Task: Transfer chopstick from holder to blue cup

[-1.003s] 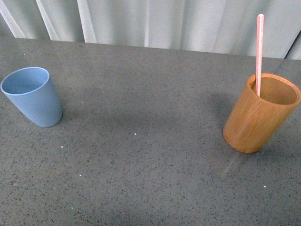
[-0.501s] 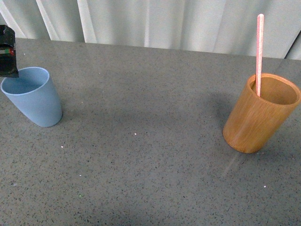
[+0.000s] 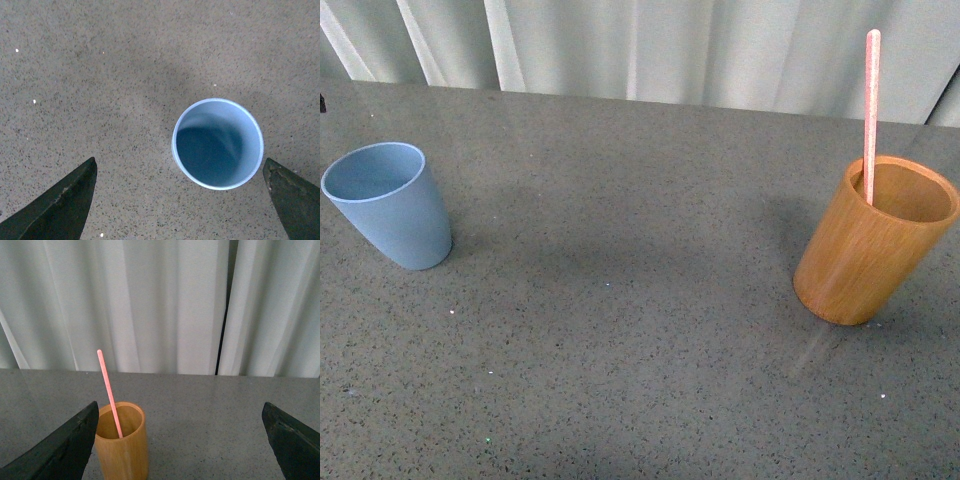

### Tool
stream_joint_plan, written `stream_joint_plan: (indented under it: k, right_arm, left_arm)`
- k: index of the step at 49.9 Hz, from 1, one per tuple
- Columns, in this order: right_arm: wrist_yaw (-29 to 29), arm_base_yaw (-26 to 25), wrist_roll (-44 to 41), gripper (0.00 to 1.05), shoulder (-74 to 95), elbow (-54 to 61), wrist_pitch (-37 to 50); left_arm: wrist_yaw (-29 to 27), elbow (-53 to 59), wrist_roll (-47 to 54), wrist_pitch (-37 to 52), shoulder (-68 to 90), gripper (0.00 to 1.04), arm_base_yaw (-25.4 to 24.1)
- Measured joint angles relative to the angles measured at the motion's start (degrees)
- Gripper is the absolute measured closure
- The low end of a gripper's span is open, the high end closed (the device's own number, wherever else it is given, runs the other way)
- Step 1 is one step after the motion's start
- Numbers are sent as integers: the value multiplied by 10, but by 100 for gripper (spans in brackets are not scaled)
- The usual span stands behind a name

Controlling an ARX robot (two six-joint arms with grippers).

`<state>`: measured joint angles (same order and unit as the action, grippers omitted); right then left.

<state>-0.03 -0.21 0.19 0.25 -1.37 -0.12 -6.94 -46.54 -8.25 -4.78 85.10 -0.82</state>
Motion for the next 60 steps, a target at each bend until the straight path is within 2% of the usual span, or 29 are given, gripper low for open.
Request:
stream_joint_plan:
  k: [35,41,55,60]
  right_arm:
    - [0,0,0,10,0,0,0]
    - [0,0,0,10,0,0,0]
    - [0,0,0,10,0,0,0]
    - [0,0,0,10,0,0,0]
  left_arm:
    - [-24,-33,-9,33,148,7,-1]
    - [-30,-33,-10,34,157,29,2]
    - [-3,-33,-28,4,156,66,10]
    - [11,-34,-46,-16,149,86,17]
